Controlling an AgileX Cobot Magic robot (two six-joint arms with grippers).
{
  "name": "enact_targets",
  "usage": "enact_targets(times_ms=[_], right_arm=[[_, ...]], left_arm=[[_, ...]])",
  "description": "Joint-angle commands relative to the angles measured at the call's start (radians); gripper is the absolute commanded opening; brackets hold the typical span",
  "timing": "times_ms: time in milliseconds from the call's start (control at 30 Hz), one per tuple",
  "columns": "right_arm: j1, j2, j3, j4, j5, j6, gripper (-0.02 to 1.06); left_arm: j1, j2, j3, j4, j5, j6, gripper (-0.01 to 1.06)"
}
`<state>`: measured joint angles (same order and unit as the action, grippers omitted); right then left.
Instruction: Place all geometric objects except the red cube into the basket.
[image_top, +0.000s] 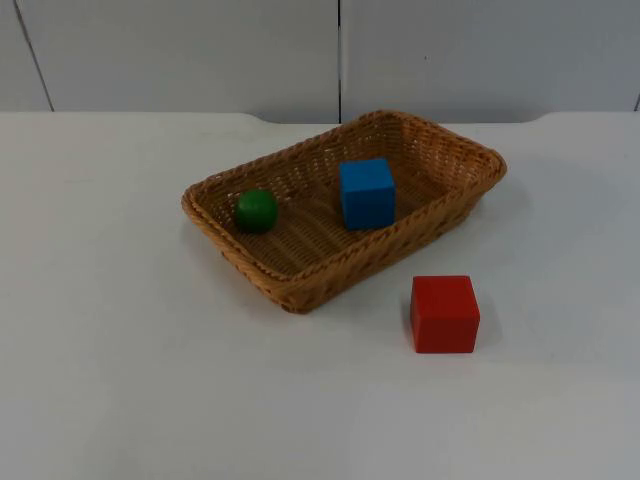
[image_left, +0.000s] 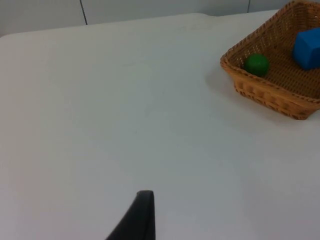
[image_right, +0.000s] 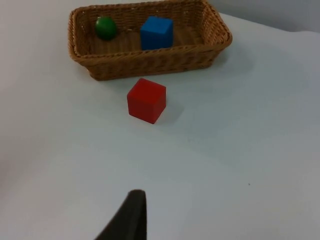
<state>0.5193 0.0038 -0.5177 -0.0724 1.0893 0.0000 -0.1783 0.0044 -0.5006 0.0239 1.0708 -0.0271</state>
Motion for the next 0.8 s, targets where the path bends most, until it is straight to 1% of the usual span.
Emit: enact_targets(times_ms=[0,233,333,367,400,433,500,533,567,700,767], right_arm=[[0.003,-0.004,0.003,0.005,-0.012,0.008,1.05],[-0.002,-0.004,0.003,0.005,-0.014,0.007,1.05],[-0.082,-0.004,0.002,0.005,-0.014,0.007,1.05],[-0.082,-0.004,0.002,0.005,-0.014,0.007,1.05],[-0.122,-0.004,0.002,0.005,-0.014,0.007,1.05],[-0.190,-0.004,0.002,0.005,-0.014,0.007,1.05],[-0.274,-0.004,0.002,0.005,-0.014,0.007,1.05],[-0.295,-0.004,0.002,0.005,-0.014,0.007,1.05],[-0.295,-0.004,0.002,0.005,-0.014,0.007,1.05],[-0.426,-0.004,0.002,0.005,-0.014,0.007,1.05],[-0.439,-0.004,0.002,0.005,-0.014,0.007,1.05]], left_arm=[[0.004,-0.004,0.004,-0.007,0.003,-0.008,1.05],[0.004,-0.004,0.004,-0.008,0.003,-0.010,1.05],[0.004,-0.004,0.004,-0.008,0.003,-0.010,1.05],[0.004,-0.004,0.004,-0.008,0.003,-0.010,1.05],[0.004,-0.004,0.004,-0.008,0.003,-0.010,1.05],[0.004,-0.004,0.004,-0.008,0.003,-0.010,1.05],[0.004,-0.004,0.004,-0.008,0.003,-0.010,1.05],[0.004,-0.004,0.004,-0.008,0.003,-0.010,1.05],[0.004,-0.004,0.004,-0.008,0.003,-0.010,1.05],[0.004,-0.004,0.004,-0.008,0.003,-0.010,1.05],[0.004,-0.004,0.004,-0.008,0.003,-0.010,1.05]])
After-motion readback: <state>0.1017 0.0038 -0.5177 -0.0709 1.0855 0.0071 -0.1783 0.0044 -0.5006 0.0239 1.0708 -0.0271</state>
